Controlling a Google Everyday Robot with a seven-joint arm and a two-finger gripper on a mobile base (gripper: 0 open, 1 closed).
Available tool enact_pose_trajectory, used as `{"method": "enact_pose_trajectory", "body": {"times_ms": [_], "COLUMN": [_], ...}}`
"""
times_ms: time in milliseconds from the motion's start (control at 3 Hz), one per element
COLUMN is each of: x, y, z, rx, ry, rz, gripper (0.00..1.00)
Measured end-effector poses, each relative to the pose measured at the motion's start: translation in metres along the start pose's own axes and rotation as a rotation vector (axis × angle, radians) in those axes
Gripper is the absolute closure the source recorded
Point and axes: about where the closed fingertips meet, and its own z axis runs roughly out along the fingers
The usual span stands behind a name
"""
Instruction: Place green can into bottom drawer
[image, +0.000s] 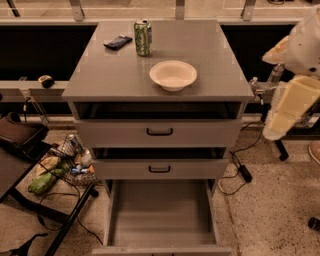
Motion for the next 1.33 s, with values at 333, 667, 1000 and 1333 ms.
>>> {"method": "enact_pose_trajectory", "body": {"times_ms": [333, 667, 1000, 1333], "x": [-0.026, -0.066, -0.107, -0.158], "y": [-0.051, -0.111, -0.154, -0.195], "z": [0.016, 0.033, 0.059, 0.083], "rx": [0.011, 0.05, 0.085, 0.151], "ry": [-0.137, -0.316, -0.528, -0.723], "rz": [-0.001, 0.023, 0.058, 0.059], "gripper": [0.0, 0.0, 0.0, 0.0]}}
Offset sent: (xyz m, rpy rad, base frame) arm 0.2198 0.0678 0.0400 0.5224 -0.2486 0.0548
